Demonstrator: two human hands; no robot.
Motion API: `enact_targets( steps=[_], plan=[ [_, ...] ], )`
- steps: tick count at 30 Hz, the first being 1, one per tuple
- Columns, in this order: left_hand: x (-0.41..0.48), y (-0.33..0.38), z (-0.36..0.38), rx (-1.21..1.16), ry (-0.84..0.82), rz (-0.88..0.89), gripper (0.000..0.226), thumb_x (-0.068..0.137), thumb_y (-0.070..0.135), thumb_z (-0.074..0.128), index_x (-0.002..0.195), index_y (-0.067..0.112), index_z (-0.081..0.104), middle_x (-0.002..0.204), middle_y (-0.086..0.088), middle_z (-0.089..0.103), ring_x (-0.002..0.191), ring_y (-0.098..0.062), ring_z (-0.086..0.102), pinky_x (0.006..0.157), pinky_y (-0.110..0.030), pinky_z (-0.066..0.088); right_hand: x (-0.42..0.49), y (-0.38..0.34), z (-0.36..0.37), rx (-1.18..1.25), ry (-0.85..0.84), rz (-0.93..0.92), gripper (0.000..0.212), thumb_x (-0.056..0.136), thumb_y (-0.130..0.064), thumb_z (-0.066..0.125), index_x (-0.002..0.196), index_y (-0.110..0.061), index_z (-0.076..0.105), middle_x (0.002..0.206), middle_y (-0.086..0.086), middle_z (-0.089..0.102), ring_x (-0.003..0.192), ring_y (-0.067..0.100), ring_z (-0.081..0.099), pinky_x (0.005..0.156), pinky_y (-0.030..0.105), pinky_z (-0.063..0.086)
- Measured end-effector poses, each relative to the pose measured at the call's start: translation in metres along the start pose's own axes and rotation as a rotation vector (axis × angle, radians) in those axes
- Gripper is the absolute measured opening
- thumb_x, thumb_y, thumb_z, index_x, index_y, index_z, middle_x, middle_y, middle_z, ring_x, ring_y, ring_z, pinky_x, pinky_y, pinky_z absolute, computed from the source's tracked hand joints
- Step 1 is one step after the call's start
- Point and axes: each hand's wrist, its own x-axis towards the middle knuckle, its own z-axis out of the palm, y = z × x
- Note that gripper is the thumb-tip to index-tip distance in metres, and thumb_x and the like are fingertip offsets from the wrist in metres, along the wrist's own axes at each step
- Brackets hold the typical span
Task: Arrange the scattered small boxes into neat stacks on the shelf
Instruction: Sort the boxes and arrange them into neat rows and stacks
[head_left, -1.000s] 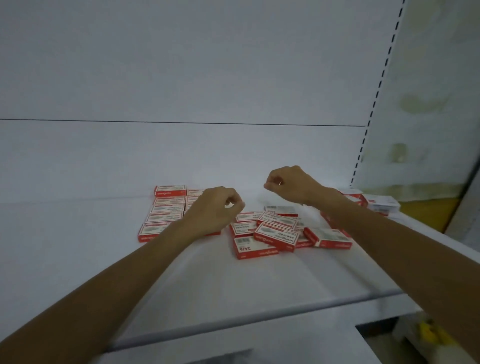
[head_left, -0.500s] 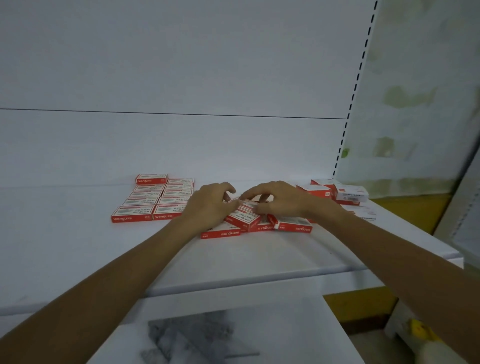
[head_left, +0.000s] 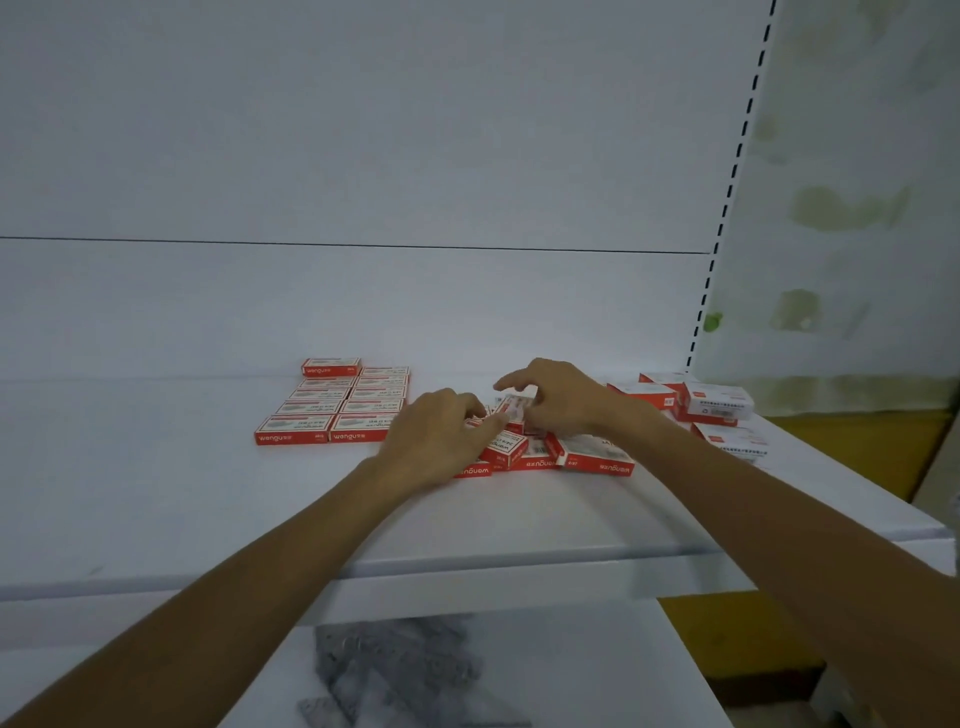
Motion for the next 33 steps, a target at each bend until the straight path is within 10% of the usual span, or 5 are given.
enact_targets(
  steps=[6, 10, 26, 33],
  plan=[
    [-0.004, -0.001, 0.003, 0.035, 0.003, 0.016, 0.053, 0.085, 0.058, 0.048, 0.118, 0.02, 0.061, 0.111, -0.004, 0.063, 0.099, -0.019, 0.057, 0.084, -0.035, 0.045, 0.009, 0.002, 0.004, -0.199, -0.11, -0.06, 0.05, 0.087, -0.012, 0.052, 0.132, -0.033, 0.046, 0.146, -0.003, 0.036, 0.134, 0.028, 0.028, 0.108, 0.05, 0.03],
    [-0.002, -0.003, 0.001, -0.004, 0.032, -0.002, 0.053, 0.088, 0.056, 0.042, 0.116, 0.016, 0.061, 0.108, -0.004, 0.064, 0.089, -0.016, 0.058, 0.072, -0.029, 0.043, 0.007, -0.001, 0.003, -0.205, -0.07, -0.14, 0.039, 0.09, -0.021, 0.055, 0.128, -0.027, 0.046, 0.126, 0.0, 0.056, 0.113, 0.019, 0.053, 0.095, 0.043, 0.046],
    [0.018, -0.058, -0.044, -0.215, 0.289, -0.067, 0.05, 0.088, 0.029, 0.058, 0.136, 0.019, 0.044, 0.129, -0.009, 0.05, 0.095, -0.017, 0.06, 0.08, -0.024, 0.043, 0.037, -0.062, 0.003, -0.007, 0.292, -0.257, 0.05, 0.085, -0.028, 0.065, 0.131, -0.015, 0.049, 0.117, 0.008, 0.057, 0.088, 0.01, 0.049, 0.08, 0.021, 0.041],
    [0.022, -0.104, -0.053, -0.184, 0.073, -0.038, 0.056, 0.087, 0.029, 0.061, 0.136, 0.015, 0.04, 0.126, -0.004, 0.056, 0.093, -0.011, 0.053, 0.081, -0.023, 0.042, 0.061, -0.076, 0.015, -0.056, 0.282, -0.253, 0.038, 0.086, -0.027, 0.063, 0.12, -0.011, 0.057, 0.11, 0.008, 0.059, 0.085, 0.011, 0.046, 0.079, 0.022, 0.039]
  ],
)
